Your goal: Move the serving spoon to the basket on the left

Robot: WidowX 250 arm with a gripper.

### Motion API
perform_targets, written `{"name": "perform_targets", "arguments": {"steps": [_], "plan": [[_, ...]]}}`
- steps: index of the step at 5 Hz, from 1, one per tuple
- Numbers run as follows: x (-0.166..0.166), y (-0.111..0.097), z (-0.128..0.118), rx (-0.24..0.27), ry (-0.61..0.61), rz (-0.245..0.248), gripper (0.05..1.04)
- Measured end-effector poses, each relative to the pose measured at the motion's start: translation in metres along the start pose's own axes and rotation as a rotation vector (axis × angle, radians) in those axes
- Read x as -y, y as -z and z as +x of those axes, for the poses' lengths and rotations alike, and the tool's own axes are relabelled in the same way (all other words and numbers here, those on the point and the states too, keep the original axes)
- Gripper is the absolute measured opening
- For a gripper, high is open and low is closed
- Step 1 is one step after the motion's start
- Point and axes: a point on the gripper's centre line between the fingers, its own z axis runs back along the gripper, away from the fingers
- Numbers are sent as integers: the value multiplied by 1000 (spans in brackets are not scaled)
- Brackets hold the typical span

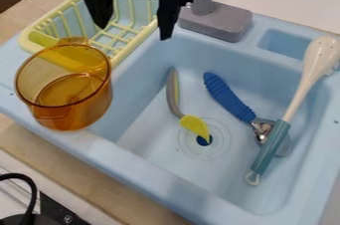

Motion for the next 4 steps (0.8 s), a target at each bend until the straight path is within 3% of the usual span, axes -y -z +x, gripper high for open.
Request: {"name": "perform_targets", "arguments": {"steps": [2,4], "plan": [[12,12,1,-37,47,15,997],[47,11,-4,7,256,-59,997]]}}
